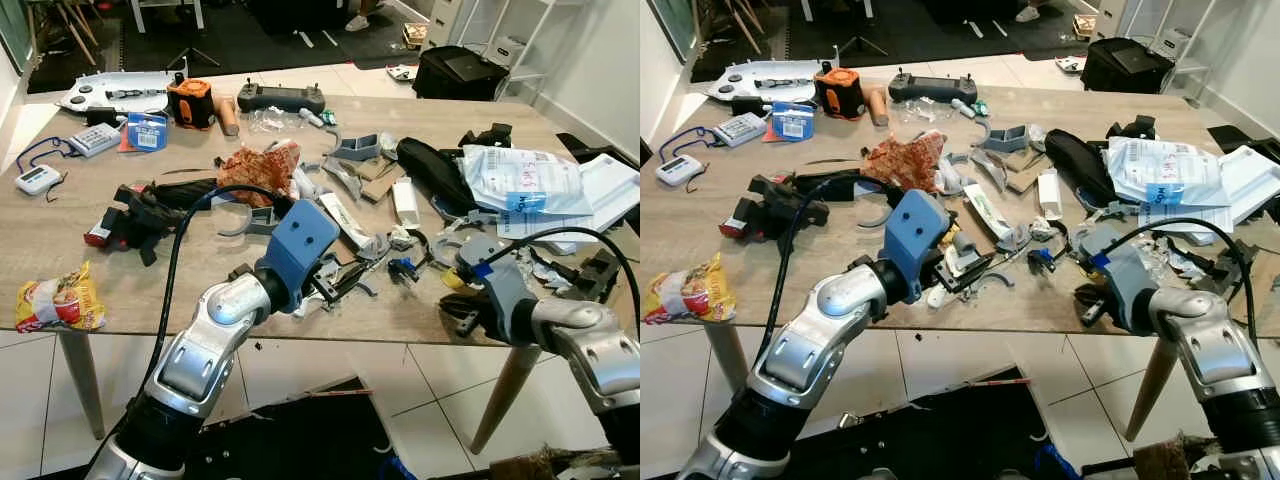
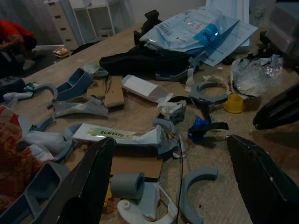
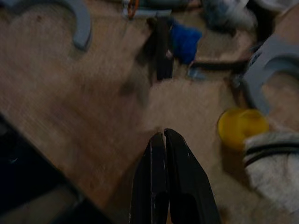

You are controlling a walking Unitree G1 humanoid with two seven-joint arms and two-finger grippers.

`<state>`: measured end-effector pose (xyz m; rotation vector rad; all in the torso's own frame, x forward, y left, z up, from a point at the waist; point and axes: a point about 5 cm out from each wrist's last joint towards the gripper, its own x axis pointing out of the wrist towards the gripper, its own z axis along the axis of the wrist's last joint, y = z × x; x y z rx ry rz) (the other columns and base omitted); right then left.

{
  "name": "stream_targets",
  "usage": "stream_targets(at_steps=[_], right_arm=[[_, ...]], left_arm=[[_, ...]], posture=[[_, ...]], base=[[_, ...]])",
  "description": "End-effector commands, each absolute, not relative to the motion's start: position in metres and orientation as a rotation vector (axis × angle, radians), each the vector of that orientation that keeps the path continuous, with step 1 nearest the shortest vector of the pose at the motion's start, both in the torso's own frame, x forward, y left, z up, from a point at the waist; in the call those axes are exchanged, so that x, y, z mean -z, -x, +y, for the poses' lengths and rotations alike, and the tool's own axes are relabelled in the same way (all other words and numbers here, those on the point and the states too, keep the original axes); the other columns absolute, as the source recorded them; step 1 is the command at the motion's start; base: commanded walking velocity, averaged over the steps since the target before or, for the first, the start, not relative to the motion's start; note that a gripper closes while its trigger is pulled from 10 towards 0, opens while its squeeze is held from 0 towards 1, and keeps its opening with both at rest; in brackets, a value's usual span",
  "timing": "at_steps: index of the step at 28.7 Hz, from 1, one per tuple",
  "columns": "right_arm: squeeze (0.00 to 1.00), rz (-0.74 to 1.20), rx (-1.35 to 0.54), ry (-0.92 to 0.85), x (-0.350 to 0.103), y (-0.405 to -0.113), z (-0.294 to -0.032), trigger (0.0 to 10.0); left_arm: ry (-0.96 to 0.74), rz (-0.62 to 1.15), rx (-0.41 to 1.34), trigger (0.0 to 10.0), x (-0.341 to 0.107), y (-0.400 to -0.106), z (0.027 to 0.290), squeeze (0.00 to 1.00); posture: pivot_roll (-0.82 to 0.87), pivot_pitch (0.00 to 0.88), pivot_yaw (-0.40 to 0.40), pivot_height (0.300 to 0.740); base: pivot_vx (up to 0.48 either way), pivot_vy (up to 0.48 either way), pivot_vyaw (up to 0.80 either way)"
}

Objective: Picking trash to rubbish bin

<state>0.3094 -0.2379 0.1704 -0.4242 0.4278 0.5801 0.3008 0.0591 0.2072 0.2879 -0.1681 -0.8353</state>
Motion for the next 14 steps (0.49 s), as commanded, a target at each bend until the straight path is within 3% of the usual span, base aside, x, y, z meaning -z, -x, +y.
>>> stream_targets(at_steps=[1,2,3,4,6,14], right_arm=[[0.00,0.379,-0.609,0.405,-0.177,-0.312,-0.230,10.0],[0.00,0.379,-0.609,0.405,-0.177,-0.312,-0.230,10.0],[0.29,0.380,-0.640,0.387,-0.178,-0.312,-0.226,10.0],[0.95,0.369,-0.679,0.352,-0.181,-0.313,-0.220,10.0],[1.00,0.361,-0.707,0.326,-0.184,-0.313,-0.216,10.0],[1.00,0.311,-0.859,0.269,-0.195,-0.314,-0.186,10.0]], left_arm=[[-0.297,-0.149,0.827,10.0,-0.204,-0.303,0.059,0.00],[-0.297,-0.149,0.827,10.0,-0.204,-0.303,0.059,0.00],[-0.296,-0.149,0.825,10.0,-0.204,-0.303,0.059,0.00],[-0.296,-0.148,0.824,10.0,-0.204,-0.303,0.059,0.00],[-0.295,-0.148,0.824,10.0,-0.204,-0.303,0.059,0.00],[-0.294,-0.145,0.819,10.0,-0.204,-0.303,0.060,0.00]], posture=[[-0.02,0.159,-0.014,0.740],[-0.02,0.159,-0.014,0.740],[-0.02,0.159,-0.014,0.740],[-0.02,0.163,-0.017,0.740],[-0.02,0.163,-0.017,0.740],[-0.02,0.165,-0.021,0.740]], base=[[0.000,0.000,0.00],[0.000,0.000,0.00],[0.000,0.000,0.00],[0.000,0.000,0.00],[0.000,0.000,0.00],[0.000,0.000,0.00]])
